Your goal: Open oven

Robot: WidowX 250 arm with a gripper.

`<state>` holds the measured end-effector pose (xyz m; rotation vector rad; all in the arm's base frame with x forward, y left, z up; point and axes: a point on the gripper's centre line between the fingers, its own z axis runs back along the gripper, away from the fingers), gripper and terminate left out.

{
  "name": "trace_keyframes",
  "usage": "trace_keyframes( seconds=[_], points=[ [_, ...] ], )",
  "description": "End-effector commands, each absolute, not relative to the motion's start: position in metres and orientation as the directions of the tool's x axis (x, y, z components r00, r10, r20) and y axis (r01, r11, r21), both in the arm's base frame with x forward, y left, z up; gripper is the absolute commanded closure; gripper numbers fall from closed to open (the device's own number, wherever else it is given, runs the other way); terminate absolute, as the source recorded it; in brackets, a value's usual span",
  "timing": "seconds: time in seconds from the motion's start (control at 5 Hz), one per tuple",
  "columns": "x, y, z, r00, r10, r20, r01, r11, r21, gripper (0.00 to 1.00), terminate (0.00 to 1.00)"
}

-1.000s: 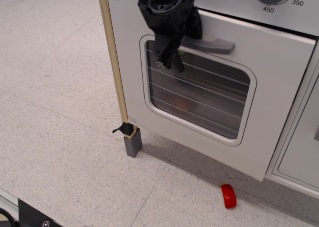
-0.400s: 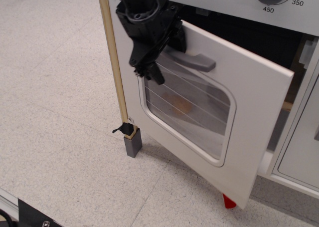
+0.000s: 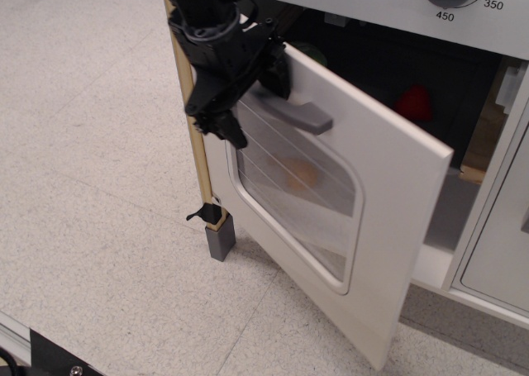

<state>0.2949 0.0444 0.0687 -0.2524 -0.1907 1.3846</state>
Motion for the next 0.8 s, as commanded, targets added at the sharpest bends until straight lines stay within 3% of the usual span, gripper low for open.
trace_keyframes(
  seconds=[0.0, 0.2, 0.6],
  points=[
    [0.292, 0.035, 0.134, 0.201, 0.979, -0.045, -0.927, 0.175, -0.332, 0.00, 0.00],
    [0.299, 0.013, 0.156, 0.228, 0.970, -0.087, -0.911, 0.181, -0.370, 0.00, 0.00],
    [0.331, -0.031, 0.149, 0.253, 0.962, -0.101, -0.873, 0.182, -0.453, 0.00, 0.00]
  ],
)
